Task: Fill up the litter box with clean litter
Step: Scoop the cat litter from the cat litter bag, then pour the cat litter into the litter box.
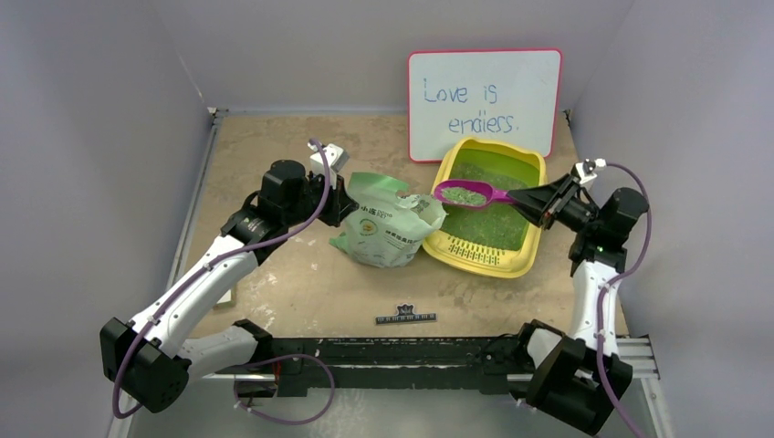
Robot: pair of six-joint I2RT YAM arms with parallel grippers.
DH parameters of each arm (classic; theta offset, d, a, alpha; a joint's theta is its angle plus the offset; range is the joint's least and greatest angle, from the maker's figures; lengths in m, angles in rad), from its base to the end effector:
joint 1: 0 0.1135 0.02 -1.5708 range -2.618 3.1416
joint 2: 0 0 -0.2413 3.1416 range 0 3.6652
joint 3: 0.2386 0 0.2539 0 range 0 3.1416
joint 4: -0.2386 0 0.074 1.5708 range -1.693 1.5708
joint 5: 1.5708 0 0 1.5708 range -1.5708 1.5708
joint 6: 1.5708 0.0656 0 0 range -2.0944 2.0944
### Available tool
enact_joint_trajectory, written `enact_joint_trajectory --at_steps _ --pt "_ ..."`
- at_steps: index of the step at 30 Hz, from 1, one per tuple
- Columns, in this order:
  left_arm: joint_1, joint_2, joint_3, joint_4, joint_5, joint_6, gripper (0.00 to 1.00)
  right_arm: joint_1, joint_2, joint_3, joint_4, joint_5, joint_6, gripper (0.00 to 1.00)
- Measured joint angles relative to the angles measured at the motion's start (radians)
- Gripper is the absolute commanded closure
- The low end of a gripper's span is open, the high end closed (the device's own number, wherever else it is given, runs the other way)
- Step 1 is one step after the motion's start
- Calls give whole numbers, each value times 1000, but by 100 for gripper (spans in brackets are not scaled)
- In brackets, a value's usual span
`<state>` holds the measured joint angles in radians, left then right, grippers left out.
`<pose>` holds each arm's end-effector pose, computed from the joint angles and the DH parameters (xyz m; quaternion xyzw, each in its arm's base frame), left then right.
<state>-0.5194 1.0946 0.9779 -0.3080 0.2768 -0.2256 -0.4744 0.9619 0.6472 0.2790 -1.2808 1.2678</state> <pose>0.2397 -0.1577 0.3023 0.1958 0.8123 -0.3034 0.4580 0.2314 -0.0482 0.2888 0.1743 0.6890 0.6117 0.3474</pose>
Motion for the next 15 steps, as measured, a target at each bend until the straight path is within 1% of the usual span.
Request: enact_joint_trajectory --at_steps 5,10,15 --pt "0 -2 0 -1 2 0 100 -41 34 57 27 13 8 100" --pt "0 -19 -11 -2 6 0 100 -134 100 78 55 22 9 100" --pt "0 -30 -18 -2 7 0 100 -185 163 113 39 69 -28 100"
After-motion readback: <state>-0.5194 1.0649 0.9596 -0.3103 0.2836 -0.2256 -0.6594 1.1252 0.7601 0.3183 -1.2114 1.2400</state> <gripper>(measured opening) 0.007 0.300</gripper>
